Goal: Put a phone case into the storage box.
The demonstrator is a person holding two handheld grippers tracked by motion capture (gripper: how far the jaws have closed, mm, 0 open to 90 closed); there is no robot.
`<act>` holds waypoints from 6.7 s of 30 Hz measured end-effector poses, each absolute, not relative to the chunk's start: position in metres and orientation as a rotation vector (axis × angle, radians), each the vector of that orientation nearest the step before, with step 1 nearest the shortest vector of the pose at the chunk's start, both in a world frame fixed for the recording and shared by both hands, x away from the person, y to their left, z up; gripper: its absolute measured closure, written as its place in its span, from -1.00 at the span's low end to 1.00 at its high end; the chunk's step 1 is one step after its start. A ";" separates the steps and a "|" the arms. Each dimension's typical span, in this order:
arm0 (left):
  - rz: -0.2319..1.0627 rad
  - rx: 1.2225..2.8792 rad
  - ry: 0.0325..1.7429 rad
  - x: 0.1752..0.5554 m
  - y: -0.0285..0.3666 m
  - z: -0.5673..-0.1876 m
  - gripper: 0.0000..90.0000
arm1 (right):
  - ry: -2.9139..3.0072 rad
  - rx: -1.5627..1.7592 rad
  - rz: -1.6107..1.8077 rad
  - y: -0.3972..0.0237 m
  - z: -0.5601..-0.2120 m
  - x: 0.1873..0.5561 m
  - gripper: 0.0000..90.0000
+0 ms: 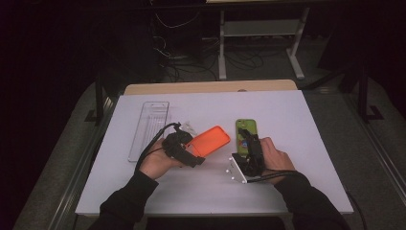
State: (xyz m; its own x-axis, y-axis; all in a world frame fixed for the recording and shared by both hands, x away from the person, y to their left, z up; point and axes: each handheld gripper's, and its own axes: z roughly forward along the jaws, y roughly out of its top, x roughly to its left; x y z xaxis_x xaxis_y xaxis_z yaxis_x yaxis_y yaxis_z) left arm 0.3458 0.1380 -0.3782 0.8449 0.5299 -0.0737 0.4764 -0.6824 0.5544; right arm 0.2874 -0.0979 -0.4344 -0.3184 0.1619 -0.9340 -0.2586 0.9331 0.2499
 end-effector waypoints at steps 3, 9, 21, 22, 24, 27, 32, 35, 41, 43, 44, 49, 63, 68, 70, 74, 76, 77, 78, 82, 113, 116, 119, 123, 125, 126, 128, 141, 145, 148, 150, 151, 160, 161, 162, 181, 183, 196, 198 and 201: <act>0.127 2.434 0.733 0.346 0.136 -0.378 -0.65 | 1.823 -0.098 0.406 -0.094 -0.433 0.286 -1.00; 0.133 2.449 0.714 0.348 0.136 -0.376 -0.64 | 1.744 -0.164 0.403 -0.085 -0.432 0.287 -0.96; 0.126 2.447 0.714 0.349 0.137 -0.376 -0.64 | 1.721 -0.244 0.402 -0.062 -0.437 0.286 -0.62; 0.127 2.449 0.710 0.349 0.137 -0.376 -0.64 | 1.721 -0.244 0.402 -0.062 -0.437 0.286 -0.62; 0.134 2.451 0.701 0.349 0.137 -0.376 -0.65 | 1.724 -0.261 0.392 -0.060 -0.438 0.286 -0.56; 0.131 2.451 0.695 0.349 0.137 -0.376 -0.65 | 1.727 -0.259 0.388 -0.058 -0.440 0.287 -0.36; 0.132 2.439 0.703 0.348 0.136 -0.377 -0.65 | 1.725 -0.273 0.375 -0.056 -0.443 0.286 -0.10; 0.134 2.458 0.692 0.348 0.136 -0.377 -0.65 | 1.716 -0.279 0.369 -0.056 -0.443 0.286 -0.01; 0.130 2.459 0.689 0.347 0.136 -0.377 -0.65 | 1.701 -0.283 0.377 -0.056 -0.446 0.285 0.23; 0.129 2.460 0.688 0.347 0.135 -0.378 -0.65 | 1.702 -0.284 0.386 -0.055 -0.446 0.284 0.31; 0.130 2.462 0.686 0.347 0.136 -0.377 -0.65 | 1.703 -0.290 0.390 -0.055 -0.445 0.283 0.35; 0.128 2.458 0.688 0.347 0.135 -0.377 -0.65 | 1.716 -0.299 0.386 -0.054 -0.445 0.282 0.50; 0.123 2.459 0.675 0.347 0.135 -0.377 -0.65 | 1.707 -0.314 0.361 -0.053 -0.445 0.280 0.70; 0.133 2.463 0.668 0.347 0.135 -0.378 -0.65 | 1.707 -0.323 0.345 -0.052 -0.446 0.279 0.73; 0.135 2.464 0.666 0.347 0.135 -0.378 -0.66 | 1.710 -0.320 0.345 -0.052 -0.446 0.279 0.73; 0.131 2.459 0.658 0.347 0.136 -0.379 -0.66 | 1.707 -0.321 0.344 -0.052 -0.447 0.278 0.74; 0.132 2.447 0.657 0.346 0.136 -0.379 -0.67 | 1.701 -0.321 0.343 -0.053 -0.447 0.278 0.74; 0.135 2.445 0.653 0.346 0.137 -0.379 -0.68 | 1.700 -0.321 0.344 -0.053 -0.447 0.278 0.74; 0.134 2.437 0.652 0.346 0.137 -0.379 -0.68 | 1.700 -0.319 0.347 -0.053 -0.447 0.278 0.74; 0.135 2.419 0.660 0.346 0.138 -0.379 -0.85 | 1.699 -0.321 0.349 -0.053 -0.447 0.277 0.74; 0.183 2.316 0.635 0.345 0.167 -0.367 -1.00 | 1.949 -0.006 0.553 -0.075 -0.428 0.295 0.74; 0.190 2.317 0.633 0.345 0.167 -0.367 -1.00 | 1.982 0.042 0.586 -0.077 -0.424 0.296 0.74; 0.196 2.297 0.637 0.345 0.166 -0.367 -1.00 | 2.025 0.116 0.650 -0.079 -0.419 0.298 0.74; 0.211 2.319 0.618 0.346 0.167 -0.366 -1.00 | 2.063 0.259 0.761 -0.081 -0.415 0.300 0.74; 0.212 2.320 0.615 0.346 0.167 -0.366 -1.00 | 2.094 0.308 0.817 -0.084 -0.412 0.304 0.74; 0.213 2.311 0.622 0.346 0.167 -0.366 -1.00 | 2.100 0.329 0.835 -0.085 -0.411 0.305 0.74; 0.204 2.302 0.639 0.345 0.167 -0.366 -1.00 | 2.135 0.410 0.900 -0.088 -0.408 0.308 0.74; 0.216 2.257 0.668 0.347 0.169 -0.365 -1.00 | 2.254 0.793 1.253 -0.107 -0.400 0.326 0.74; 0.200 2.230 0.683 0.348 0.170 -0.364 -1.00 | 2.277 0.934 1.368 -0.110 -0.399 0.329 0.74; 0.208 2.217 0.676 0.349 0.171 -0.363 -1.00 | 2.274 0.992 1.438 -0.114 -0.400 0.332 0.74; 0.200 2.174 0.696 0.349 0.170 -0.363 -1.00 | 2.274 1.009 1.450 -0.115 -0.400 0.333 0.74; 0.197 2.161 0.702 0.349 0.170 -0.362 -1.00 | 2.276 1.011 1.453 -0.115 -0.400 0.333 0.74; 0.194 2.046 0.715 0.352 0.165 -0.355 -1.00 | 2.285 1.025 1.473 -0.110 -0.402 0.332 0.74; 0.190 2.037 0.723 0.353 0.164 -0.355 -1.00 | 2.286 1.018 1.473 -0.109 -0.402 0.331 0.74; 0.182 2.024 0.727 0.353 0.162 -0.355 -1.00 | 2.283 1.015 1.474 -0.108 -0.403 0.331 0.74; 0.146 1.892 0.773 0.369 0.146 -0.354 -1.00 | 2.296 0.951 1.507 -0.088 -0.400 0.321 0.74; 0.138 1.893 0.769 0.370 0.144 -0.356 -1.00 | 2.295 0.949 1.516 -0.088 -0.400 0.321 0.75; 0.130 1.854 0.740 0.375 0.132 -0.358 -1.00 | 2.285 0.947 1.552 -0.086 -0.398 0.320 0.75; 0.128 1.850 0.744 0.375 0.131 -0.358 -1.00 | 2.286 0.941 1.550 -0.086 -0.398 0.321 0.74; 0.145 1.856 0.729 0.376 0.130 -0.359 -1.00 | 2.292 0.945 1.550 -0.085 -0.399 0.320 0.75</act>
State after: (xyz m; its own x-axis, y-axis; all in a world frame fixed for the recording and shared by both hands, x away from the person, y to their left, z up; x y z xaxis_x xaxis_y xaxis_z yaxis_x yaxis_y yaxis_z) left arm 0.3762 0.1305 -0.3592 0.8042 0.5454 -0.2363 0.4133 -0.2275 0.8817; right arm 0.3203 -0.0850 -0.3988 -0.7699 0.6151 0.1698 0.3867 0.2380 0.8910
